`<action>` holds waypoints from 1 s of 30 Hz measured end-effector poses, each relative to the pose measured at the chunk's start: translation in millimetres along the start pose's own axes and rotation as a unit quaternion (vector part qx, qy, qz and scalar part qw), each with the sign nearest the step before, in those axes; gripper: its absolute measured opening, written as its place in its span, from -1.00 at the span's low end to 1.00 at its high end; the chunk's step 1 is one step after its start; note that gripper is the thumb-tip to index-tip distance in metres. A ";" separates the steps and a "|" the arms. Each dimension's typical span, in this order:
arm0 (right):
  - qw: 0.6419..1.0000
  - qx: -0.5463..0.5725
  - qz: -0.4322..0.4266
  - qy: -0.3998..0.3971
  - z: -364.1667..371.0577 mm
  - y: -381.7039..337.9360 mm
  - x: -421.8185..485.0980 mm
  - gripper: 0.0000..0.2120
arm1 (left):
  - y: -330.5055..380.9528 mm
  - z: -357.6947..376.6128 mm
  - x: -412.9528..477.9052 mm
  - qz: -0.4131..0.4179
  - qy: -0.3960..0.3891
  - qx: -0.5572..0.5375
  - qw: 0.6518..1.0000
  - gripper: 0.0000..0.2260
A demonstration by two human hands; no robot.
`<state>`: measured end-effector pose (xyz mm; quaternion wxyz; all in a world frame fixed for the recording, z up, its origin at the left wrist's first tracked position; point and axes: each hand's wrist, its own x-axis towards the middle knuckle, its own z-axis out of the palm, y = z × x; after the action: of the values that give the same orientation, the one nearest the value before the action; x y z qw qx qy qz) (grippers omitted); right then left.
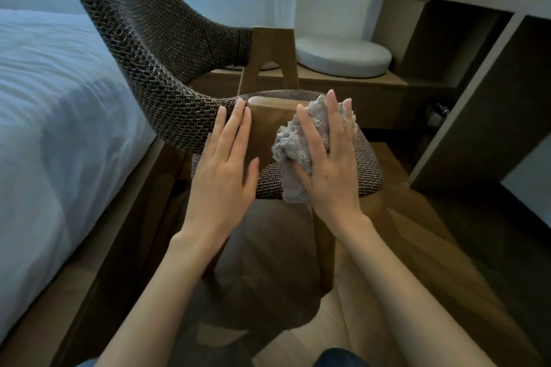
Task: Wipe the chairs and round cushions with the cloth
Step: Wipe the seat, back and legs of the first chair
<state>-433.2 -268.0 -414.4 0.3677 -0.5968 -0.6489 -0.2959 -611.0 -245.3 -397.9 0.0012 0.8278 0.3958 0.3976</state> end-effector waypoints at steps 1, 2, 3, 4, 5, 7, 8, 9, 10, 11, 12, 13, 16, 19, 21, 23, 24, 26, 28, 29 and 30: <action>1.000 -0.019 0.001 -0.013 8.4 1.8 -13.5 -0.39 | -1.8 1.3 -2.1 0.012 -0.020 0.016 1.000 -0.36; 0.999 -0.040 0.007 -0.030 18.1 4.7 -30.7 -0.36 | -3.6 2.9 -4.8 0.025 -0.043 0.038 0.998 -0.34; 0.997 -0.055 0.021 -0.046 28.6 6.4 -50.1 -0.33 | -6.0 4.8 -7.9 0.039 -0.065 0.062 0.995 -0.32; 0.996 -0.059 0.046 -0.057 38.4 6.1 -68.9 -0.30 | -10.0 7.1 -11.7 0.052 -0.084 0.087 0.991 -0.30; 0.994 -0.053 0.077 -0.061 46.3 3.7 -85.5 -0.29 | -15.7 9.8 -16.5 0.064 -0.102 0.115 0.986 -0.28; 0.990 -0.018 0.136 -0.042 55.7 -2.7 -103.3 -0.38 | -29.4 15.3 -28.0 0.082 -0.127 0.167 0.974 -0.24; 0.987 0.012 0.157 -0.026 57.3 -5.4 -102.7 -0.42 | -35.2 17.4 -33.0 0.091 -0.134 0.183 0.970 -0.22; 0.984 0.045 0.170 -0.010 56.4 -8.2 -96.4 -0.43 | -38.8 20.2 -37.2 0.101 -0.133 0.192 0.967 -0.23; 0.982 0.074 0.173 0.008 54.7 -10.3 -86.6 -0.43 | -39.8 23.8 -40.8 0.110 -0.123 0.199 0.966 -0.27; 0.981 0.095 0.168 0.029 50.3 -12.7 -74.0 -0.42 | -38.7 28.1 -44.0 0.109 -0.102 0.201 0.968 -0.33; 0.981 0.104 0.158 0.050 45.6 -14.0 -60.5 -0.41 | -35.6 33.0 -46.6 0.094 -0.072 0.190 0.975 -0.40; 0.981 0.104 0.148 0.068 41.5 -14.9 -48.2 -0.40 | -31.7 38.4 -48.5 0.065 -0.037 0.161 0.984 -0.48; 0.979 0.109 0.130 0.115 40.1 -13.6 -30.7 -0.43 | -21.2 51.9 -48.5 -0.066 0.013 0.038 0.997 -0.53; 0.980 0.080 0.139 0.114 55.6 -8.8 -48.5 -0.35 | -18.7 56.7 -42.8 -0.151 -0.004 -0.103 0.983 -0.51; 0.978 0.081 0.166 0.097 68.4 -5.4 -71.4 -0.31 | -18.9 57.4 -37.9 -0.201 -0.018 -0.188 0.961 -0.48; 0.964 0.121 0.217 0.092 79.1 -2.7 -100.2 -0.30 | -22.8 59.3 -36.0 -0.229 -0.019 -0.213 0.950 -0.47; 0.954 0.143 0.247 0.093 84.1 -1.3 -114.7 -0.29 | -25.9 61.2 -35.9 -0.229 -0.021 -0.212 0.950 -0.48; 0.933 0.170 0.307 0.076 90.8 -1.2 -139.3 -0.26 | -33.4 66.7 -38.1 -0.219 -0.040 -0.201 0.954 -0.54; 0.919 0.174 0.351 0.047 93.2 -3.8 -155.3 -0.24 | -39.5 72.8 -42.6 -0.222 -0.048 -0.201 0.953 -0.58; 0.915 0.178 0.359 0.039 91.6 -5.2 -157.2 -0.25 | -41.2 75.2 -44.8 -0.223 -0.047 -0.198 0.953 -0.59; 0.915 0.184 0.356 0.038 88.7 -5.6 -154.2 -0.25 | -40.9 77.1 -47.0 -0.223 -0.046 -0.186 0.956 -0.59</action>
<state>-447.1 -281.5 -591.3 0.5763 -0.6986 -0.4219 -0.0429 -604.3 -224.0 -494.4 0.2623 0.7206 0.4890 0.4158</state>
